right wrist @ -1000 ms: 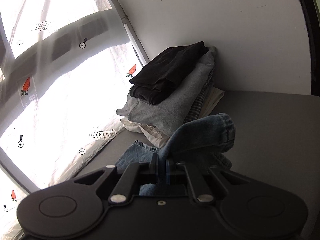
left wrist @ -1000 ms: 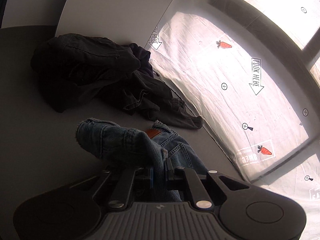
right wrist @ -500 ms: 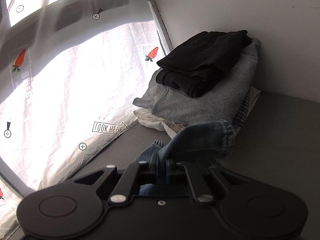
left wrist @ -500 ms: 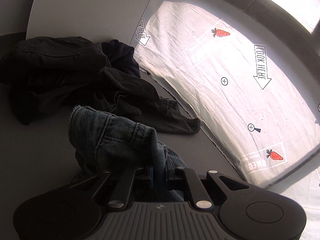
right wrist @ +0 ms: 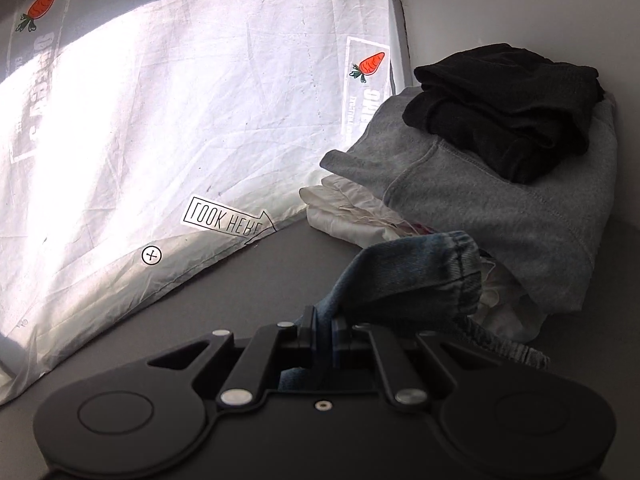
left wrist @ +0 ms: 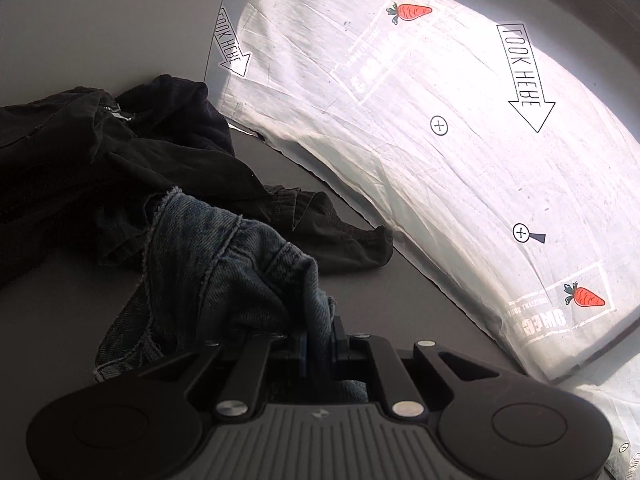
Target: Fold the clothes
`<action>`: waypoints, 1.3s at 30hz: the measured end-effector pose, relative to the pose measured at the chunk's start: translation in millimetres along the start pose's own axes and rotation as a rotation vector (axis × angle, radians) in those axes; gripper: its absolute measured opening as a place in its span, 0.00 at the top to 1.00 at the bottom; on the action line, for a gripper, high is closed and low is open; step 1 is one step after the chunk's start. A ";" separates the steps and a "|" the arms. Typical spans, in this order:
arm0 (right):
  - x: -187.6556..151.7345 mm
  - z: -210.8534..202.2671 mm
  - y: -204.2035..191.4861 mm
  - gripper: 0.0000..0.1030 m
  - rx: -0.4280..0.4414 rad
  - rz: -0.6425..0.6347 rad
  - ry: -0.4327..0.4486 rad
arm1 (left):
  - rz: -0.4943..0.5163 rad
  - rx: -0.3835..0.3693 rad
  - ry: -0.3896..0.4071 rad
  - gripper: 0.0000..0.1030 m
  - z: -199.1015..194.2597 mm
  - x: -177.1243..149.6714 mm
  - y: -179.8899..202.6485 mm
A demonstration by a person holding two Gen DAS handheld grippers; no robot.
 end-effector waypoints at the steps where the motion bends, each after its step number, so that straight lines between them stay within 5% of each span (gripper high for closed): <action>1: -1.0 5.9 -4.6 0.93 0.003 -0.019 -0.002 | 0.003 -0.001 0.000 0.90 5.4 -0.6 2.4; 12: -19.8 75.8 -36.0 0.90 0.023 -0.093 -0.107 | 0.035 0.027 -0.064 0.80 63.9 -17.3 17.3; 14: -22.6 74.6 -37.1 0.85 0.021 -0.087 -0.104 | 0.047 0.016 -0.052 0.72 61.3 -17.2 20.4; 16: -22.1 65.0 -35.6 0.61 0.023 -0.076 -0.067 | 0.064 -0.008 -0.021 0.65 54.2 -16.1 23.4; 17: -20.6 58.0 -34.8 0.57 0.026 -0.073 -0.043 | 0.078 -0.021 -0.001 0.64 49.6 -15.1 25.2; 20: -20.1 42.7 -32.5 0.60 0.061 -0.084 -0.051 | 0.127 -0.059 0.033 0.64 36.2 -10.0 33.5; 22: -19.7 32.5 -31.0 0.81 0.085 -0.091 -0.057 | 0.159 -0.103 0.030 0.64 27.6 -10.1 41.1; 24: -23.0 22.7 -32.1 0.89 0.111 -0.105 -0.073 | 0.192 -0.176 -0.008 0.66 19.6 -15.4 51.9; 34: -78.4 9.0 -75.6 0.90 0.242 -0.265 -0.233 | 0.531 -0.514 -0.423 0.71 -0.3 -142.2 136.6; 39: -74.7 31.8 -107.4 0.90 0.300 -0.350 -0.209 | 0.607 -0.605 -0.436 0.71 7.3 -169.7 183.4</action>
Point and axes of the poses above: each gripper's, at about its wrist camera, not at the fingertips, and z roughly the way its jaws point, y to its right, x to its top, the point moved 1 cm from there along z, roughly the way its jaws point, and after that the axes turned 12 degrees about y, right-handed, at the moved point
